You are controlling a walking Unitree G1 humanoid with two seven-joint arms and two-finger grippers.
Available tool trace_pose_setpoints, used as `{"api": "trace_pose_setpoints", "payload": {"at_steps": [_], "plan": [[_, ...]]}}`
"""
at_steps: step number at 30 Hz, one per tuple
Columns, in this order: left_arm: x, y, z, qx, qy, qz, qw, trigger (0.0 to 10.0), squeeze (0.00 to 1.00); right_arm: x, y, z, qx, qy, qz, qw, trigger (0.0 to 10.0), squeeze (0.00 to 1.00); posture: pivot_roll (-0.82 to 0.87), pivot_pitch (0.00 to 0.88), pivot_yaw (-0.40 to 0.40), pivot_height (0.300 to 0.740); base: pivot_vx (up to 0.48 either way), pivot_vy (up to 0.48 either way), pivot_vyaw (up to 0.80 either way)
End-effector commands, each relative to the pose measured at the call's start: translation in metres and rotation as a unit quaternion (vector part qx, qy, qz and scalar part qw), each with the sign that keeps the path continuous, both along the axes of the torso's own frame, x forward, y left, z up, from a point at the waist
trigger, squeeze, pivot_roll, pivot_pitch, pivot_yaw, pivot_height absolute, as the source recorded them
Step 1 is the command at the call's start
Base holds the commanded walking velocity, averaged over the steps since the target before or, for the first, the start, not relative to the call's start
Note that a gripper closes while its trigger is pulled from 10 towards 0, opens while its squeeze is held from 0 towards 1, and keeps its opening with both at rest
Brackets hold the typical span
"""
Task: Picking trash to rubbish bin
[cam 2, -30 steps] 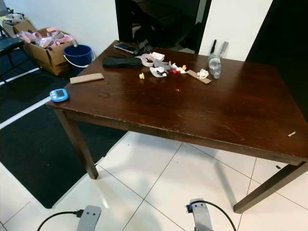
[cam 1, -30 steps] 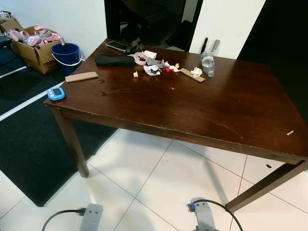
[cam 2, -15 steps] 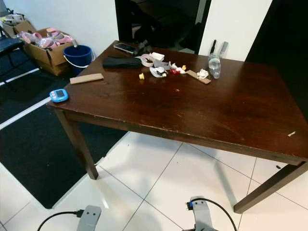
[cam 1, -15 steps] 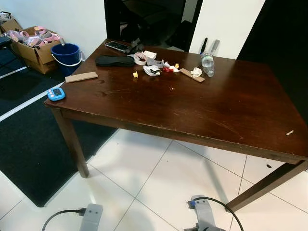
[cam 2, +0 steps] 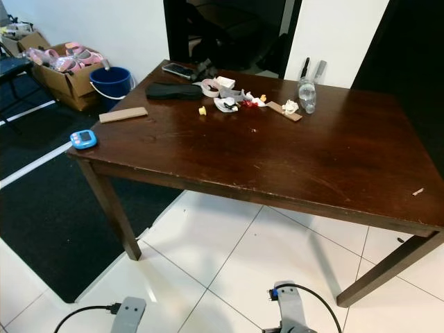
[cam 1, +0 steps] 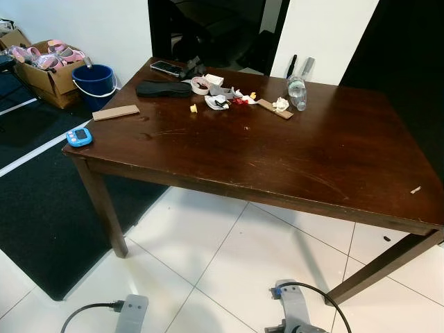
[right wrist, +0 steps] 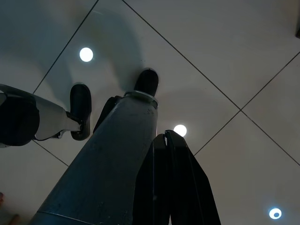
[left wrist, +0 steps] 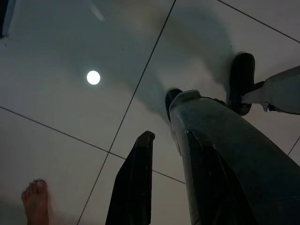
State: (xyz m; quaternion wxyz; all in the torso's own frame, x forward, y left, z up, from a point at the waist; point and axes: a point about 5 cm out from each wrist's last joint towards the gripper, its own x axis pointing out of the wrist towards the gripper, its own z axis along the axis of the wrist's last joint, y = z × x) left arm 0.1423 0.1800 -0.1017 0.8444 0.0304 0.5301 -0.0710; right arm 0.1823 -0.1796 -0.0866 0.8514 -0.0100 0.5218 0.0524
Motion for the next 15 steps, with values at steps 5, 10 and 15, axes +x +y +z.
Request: {"api": "trace_pose_setpoints", "payload": {"at_steps": [5, 10, 15], "plan": [[-0.0066, -0.0021, -0.0028, -0.001, 0.017, -0.004, 1.000, 10.0, 0.00, -0.0021, -0.0011, -0.0010, 0.002, 0.007, -0.011, 1.000, 10.0, 0.00, 0.09, 0.011, -0.045, 0.740, 0.000, 0.000, 0.00], [-0.0060, -0.0023, -0.0026, -0.002, 0.016, -0.004, 1.000, 10.0, 0.00, -0.0022, -0.0013, -0.0010, 0.003, 0.007, -0.012, 1.000, 10.0, 0.00, 0.09, 0.011, -0.044, 0.740, 0.000, 0.000, 0.00], [-0.0055, -0.0031, -0.0025, -0.003, 0.016, -0.004, 1.000, 10.0, 0.00, -0.0026, -0.0022, -0.0010, 0.002, 0.007, -0.012, 1.000, 10.0, 0.00, 0.09, 0.013, -0.048, 0.740, 0.000, 0.000, 0.00]]}}
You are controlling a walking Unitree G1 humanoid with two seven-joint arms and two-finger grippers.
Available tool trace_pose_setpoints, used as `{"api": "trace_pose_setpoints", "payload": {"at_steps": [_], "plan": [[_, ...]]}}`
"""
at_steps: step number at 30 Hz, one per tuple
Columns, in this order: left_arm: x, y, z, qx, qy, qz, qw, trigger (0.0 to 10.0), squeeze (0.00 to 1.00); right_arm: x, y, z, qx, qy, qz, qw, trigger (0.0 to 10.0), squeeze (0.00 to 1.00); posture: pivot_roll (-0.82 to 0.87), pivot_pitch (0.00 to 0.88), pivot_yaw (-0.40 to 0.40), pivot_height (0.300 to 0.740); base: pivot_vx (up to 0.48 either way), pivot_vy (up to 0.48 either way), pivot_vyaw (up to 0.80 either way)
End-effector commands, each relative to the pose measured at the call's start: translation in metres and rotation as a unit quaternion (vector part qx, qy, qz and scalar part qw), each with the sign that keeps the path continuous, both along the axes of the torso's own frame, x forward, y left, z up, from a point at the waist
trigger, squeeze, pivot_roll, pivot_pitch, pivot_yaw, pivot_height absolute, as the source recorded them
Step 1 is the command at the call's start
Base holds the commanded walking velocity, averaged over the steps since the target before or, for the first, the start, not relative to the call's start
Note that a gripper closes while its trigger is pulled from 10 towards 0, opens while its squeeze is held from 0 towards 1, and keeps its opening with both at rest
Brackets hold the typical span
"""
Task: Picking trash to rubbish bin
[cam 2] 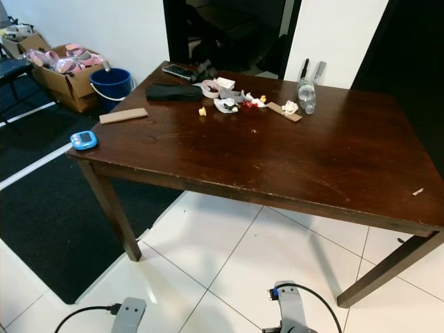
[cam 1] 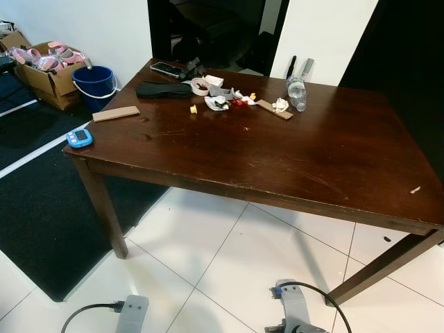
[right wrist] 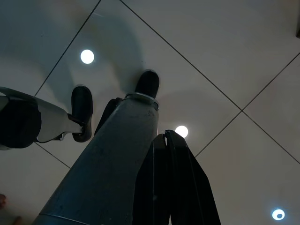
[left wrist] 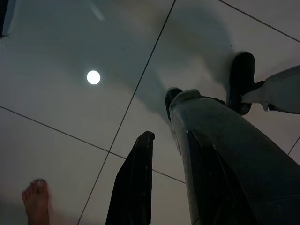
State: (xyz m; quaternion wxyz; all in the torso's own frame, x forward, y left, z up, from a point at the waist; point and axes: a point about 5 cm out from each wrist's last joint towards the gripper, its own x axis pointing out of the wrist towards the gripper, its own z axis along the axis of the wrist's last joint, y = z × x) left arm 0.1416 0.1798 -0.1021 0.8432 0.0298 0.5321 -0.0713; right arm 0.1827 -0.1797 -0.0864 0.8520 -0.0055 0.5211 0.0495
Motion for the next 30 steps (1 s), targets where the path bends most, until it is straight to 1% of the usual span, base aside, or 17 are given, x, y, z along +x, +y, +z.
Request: {"api": "trace_pose_setpoints", "payload": {"at_steps": [1, 17, 30], "plan": [[-0.0048, -0.0028, -0.0022, -0.002, 0.014, -0.004, 1.000, 10.0, 0.00, -0.0029, -0.0020, -0.0012, -0.001, 0.008, -0.007, 1.000, 10.0, 0.00, 0.09, 0.013, -0.048, 0.740, 0.000, 0.000, 0.00], [-0.0047, -0.0044, -0.0023, -0.006, 0.014, -0.005, 1.000, 10.0, 0.00, -0.0028, -0.0049, -0.0009, -0.003, 0.007, -0.012, 1.000, 10.0, 0.00, 0.08, 0.016, -0.047, 0.740, 0.000, 0.000, 0.00], [-0.0065, -0.0059, -0.0030, -0.006, 0.016, -0.006, 1.000, 10.0, 0.00, -0.0060, -0.0046, -0.0024, -0.006, 0.011, -0.007, 1.000, 10.0, 0.00, 0.08, 0.018, -0.053, 0.740, 0.000, 0.000, 0.00]]}}
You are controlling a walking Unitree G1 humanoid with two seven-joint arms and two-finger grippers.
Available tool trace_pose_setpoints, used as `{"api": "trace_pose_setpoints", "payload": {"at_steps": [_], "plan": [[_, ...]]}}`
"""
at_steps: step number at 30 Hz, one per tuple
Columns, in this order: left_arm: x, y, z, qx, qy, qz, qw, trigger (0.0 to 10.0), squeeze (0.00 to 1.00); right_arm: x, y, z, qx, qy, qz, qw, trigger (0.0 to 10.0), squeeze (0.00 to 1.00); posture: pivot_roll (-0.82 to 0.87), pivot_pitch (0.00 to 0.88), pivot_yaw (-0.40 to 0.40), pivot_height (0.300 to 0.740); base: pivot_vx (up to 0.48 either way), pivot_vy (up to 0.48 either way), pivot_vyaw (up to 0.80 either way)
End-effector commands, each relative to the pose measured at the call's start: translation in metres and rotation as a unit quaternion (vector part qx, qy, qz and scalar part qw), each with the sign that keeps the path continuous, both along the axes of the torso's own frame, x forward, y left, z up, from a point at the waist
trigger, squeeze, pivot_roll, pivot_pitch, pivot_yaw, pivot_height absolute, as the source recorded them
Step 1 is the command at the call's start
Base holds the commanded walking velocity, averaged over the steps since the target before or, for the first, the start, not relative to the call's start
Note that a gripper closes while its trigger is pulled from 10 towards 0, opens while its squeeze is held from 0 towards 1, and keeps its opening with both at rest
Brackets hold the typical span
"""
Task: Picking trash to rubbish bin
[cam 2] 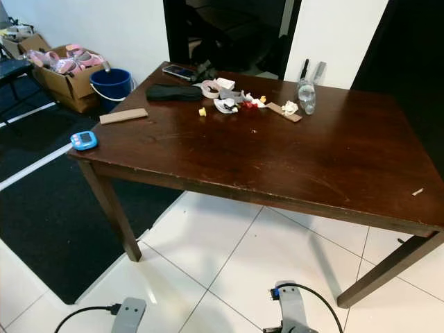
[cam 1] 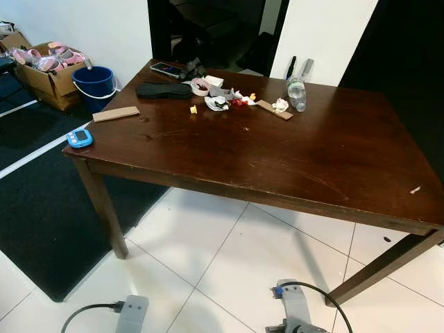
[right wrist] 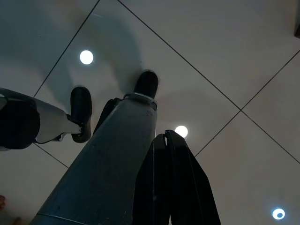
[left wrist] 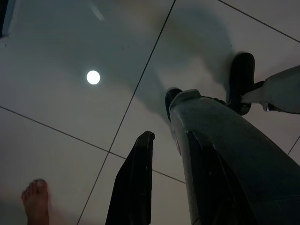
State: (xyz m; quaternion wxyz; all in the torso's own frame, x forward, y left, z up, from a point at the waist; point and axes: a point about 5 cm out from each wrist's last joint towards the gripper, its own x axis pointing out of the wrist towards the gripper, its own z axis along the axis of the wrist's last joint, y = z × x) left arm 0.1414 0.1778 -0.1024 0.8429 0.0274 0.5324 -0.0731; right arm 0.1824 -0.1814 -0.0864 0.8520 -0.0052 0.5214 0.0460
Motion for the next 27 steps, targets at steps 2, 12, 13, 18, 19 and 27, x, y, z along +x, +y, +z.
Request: {"api": "trace_pose_setpoints", "payload": {"at_steps": [2, 12, 13, 18, 19, 27], "plan": [[-0.0063, -0.0043, -0.0028, -0.004, 0.015, -0.005, 1.000, 10.0, 0.00, -0.0059, -0.0030, -0.0025, -0.005, 0.011, -0.003, 1.000, 10.0, 0.00, 0.08, 0.018, -0.052, 0.740, 0.000, 0.000, 0.00], [-0.0040, -0.0049, -0.0020, -0.005, 0.013, -0.010, 1.000, 10.0, 0.00, -0.0063, -0.0034, -0.0026, -0.006, 0.011, -0.003, 1.000, 10.0, 0.00, 0.08, 0.012, -0.052, 0.740, 0.000, 0.000, 0.00], [-0.0040, -0.0049, -0.0020, -0.005, 0.013, -0.010, 1.000, 10.0, 0.00, -0.0063, -0.0034, -0.0026, -0.006, 0.011, -0.003, 1.000, 10.0, 0.00, 0.08, 0.012, -0.052, 0.740, 0.000, 0.000, 0.00], [-0.0028, -0.0043, -0.0015, -0.005, 0.012, -0.010, 1.000, 10.0, 0.00, -0.0062, -0.0032, -0.0026, -0.006, 0.011, -0.003, 1.000, 10.0, 0.00, 0.08, 0.010, -0.050, 0.740, 0.000, 0.000, 0.00], [-0.0028, -0.0043, -0.0015, -0.005, 0.012, -0.010, 1.000, 10.0, 0.00, -0.0062, -0.0032, -0.0026, -0.006, 0.011, -0.003, 1.000, 10.0, 0.00, 0.08, 0.010, -0.050, 0.740, 0.000, 0.000, 0.00], [-0.0012, -0.0035, -0.0009, -0.005, 0.010, -0.011, 1.000, 10.0, 0.00, -0.0058, -0.0033, -0.0024, -0.002, 0.010, -0.009, 1.000, 10.0, 0.00, 0.08, 0.011, -0.047, 0.740, 0.000, 0.000, 0.00]]}}
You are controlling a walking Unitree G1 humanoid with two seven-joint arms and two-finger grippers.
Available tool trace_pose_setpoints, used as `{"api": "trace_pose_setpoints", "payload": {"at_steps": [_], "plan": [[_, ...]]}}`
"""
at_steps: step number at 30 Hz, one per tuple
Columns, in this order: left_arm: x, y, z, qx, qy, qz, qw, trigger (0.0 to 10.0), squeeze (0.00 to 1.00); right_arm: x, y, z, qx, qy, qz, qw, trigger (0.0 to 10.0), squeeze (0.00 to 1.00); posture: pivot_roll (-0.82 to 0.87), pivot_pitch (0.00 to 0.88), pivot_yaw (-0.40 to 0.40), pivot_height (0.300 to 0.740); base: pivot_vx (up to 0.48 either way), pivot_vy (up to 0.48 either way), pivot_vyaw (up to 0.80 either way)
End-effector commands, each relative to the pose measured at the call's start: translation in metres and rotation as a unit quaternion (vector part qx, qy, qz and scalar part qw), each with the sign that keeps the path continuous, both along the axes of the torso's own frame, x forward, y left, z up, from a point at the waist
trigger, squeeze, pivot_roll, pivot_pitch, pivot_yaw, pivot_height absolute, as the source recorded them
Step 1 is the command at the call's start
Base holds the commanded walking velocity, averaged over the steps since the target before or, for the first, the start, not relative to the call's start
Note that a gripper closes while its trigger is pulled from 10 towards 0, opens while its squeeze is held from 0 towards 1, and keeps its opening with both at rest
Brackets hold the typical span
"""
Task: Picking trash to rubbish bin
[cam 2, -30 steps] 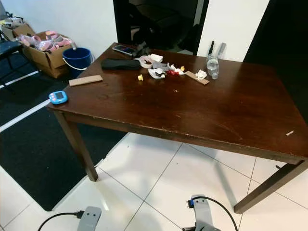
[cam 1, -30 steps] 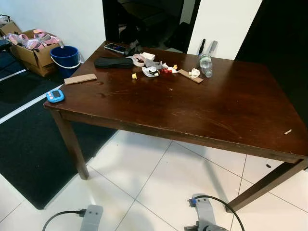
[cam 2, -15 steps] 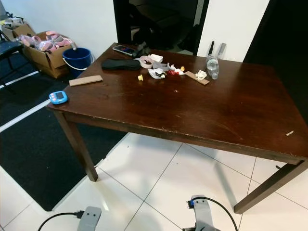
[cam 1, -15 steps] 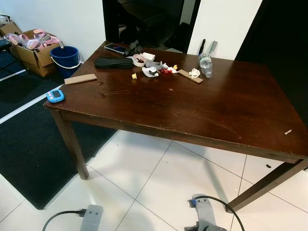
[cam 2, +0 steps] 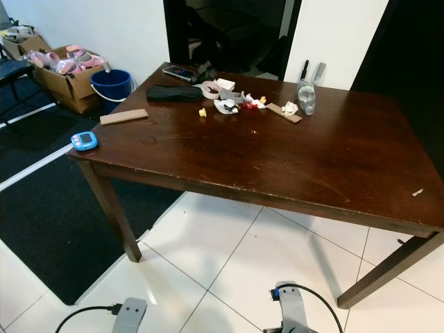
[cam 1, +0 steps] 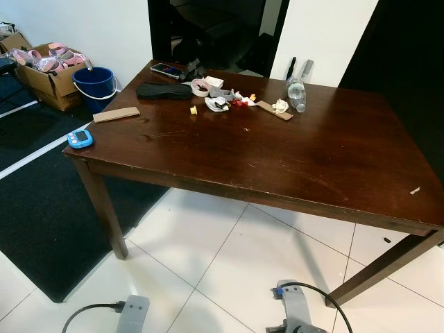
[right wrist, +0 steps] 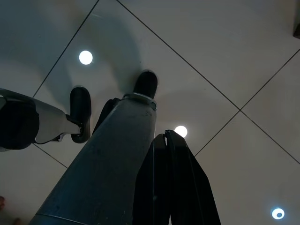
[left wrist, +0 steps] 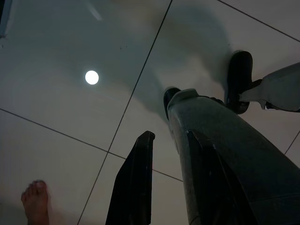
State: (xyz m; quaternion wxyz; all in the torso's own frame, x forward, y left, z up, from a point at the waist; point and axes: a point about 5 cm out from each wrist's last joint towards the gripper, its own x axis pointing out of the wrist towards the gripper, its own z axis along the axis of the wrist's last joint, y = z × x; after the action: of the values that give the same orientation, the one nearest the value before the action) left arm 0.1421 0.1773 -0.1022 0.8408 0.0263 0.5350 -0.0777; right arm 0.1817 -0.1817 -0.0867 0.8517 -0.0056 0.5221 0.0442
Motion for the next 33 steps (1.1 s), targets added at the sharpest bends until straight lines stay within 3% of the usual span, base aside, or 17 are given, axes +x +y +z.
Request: {"api": "trace_pose_setpoints", "payload": {"at_steps": [1, 33], "plan": [[-0.0019, -0.0031, -0.0011, -0.002, 0.007, -0.007, 1.000, 10.0, 0.00, -0.0051, -0.0031, -0.0020, -0.001, 0.010, -0.007, 1.000, 10.0, 0.00, 0.08, 0.011, -0.047, 0.740, 0.000, 0.000, 0.00], [0.0001, -0.0027, -0.0004, -0.001, 0.004, -0.005, 1.000, 10.0, 0.00, -0.0039, -0.0012, -0.0017, 0.003, 0.008, -0.009, 1.000, 10.0, 0.00, 0.08, 0.016, -0.044, 0.740, 0.000, 0.000, 0.00]]}}
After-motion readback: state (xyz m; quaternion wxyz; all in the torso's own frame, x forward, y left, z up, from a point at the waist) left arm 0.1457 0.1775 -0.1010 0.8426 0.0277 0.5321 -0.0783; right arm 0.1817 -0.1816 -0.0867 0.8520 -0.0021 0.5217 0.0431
